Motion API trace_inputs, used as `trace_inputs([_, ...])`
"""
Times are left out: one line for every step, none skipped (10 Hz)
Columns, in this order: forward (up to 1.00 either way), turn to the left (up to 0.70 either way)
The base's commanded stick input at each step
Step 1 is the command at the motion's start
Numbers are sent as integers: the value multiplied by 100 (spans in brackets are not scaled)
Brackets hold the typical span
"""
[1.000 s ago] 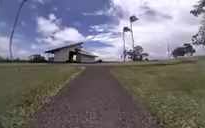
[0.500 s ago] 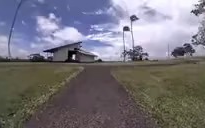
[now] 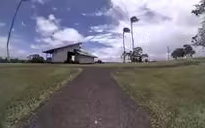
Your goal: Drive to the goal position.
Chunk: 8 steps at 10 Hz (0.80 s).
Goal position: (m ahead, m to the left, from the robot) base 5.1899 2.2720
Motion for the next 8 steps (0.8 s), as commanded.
trace_inputs([70,0])
trace_inputs([70,0])
trace_inputs([70,0])
trace_inputs([70,0])
trace_inputs([70,0])
trace_inputs([70,0])
trace_inputs([70,0])
trace_inputs([70,0])
